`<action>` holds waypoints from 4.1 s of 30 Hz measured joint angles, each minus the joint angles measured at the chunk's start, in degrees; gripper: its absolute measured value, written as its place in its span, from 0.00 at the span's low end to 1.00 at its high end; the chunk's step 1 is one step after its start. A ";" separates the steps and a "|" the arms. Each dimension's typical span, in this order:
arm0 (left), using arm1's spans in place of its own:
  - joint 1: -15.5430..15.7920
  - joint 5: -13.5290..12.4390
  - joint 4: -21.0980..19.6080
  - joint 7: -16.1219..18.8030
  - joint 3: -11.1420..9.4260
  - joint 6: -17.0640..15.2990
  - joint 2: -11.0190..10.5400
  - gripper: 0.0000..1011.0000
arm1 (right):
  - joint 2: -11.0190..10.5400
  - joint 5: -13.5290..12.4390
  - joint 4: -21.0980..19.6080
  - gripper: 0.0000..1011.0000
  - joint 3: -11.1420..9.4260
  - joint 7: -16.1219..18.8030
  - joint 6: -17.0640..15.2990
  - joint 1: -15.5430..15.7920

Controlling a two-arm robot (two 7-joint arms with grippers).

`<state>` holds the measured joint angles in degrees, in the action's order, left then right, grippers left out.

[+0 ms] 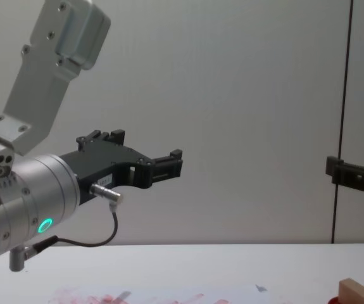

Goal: Use the one hand to pick up the stamp and affix it onto the A4 paper.

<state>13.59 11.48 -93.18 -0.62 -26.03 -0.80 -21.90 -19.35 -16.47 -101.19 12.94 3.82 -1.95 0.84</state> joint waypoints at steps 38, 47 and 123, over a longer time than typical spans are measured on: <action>0.00 0.00 0.00 0.00 0.00 0.00 0.00 0.99 | 0.01 0.01 -0.03 0.99 -0.01 0.03 -0.01 0.00; 0.00 0.00 0.00 0.00 0.00 0.00 0.00 0.99 | -0.74 -0.97 -0.64 0.99 -0.50 0.08 -1.06 0.94; 0.00 0.00 0.00 0.00 0.00 0.00 0.00 0.99 | 4.01 9.47 18.77 0.54 1.96 5.35 -17.48 -9.24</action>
<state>13.58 11.48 -93.18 -0.63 -26.02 -0.79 -21.89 -15.33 -7.00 -82.42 14.89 9.16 -19.42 -8.40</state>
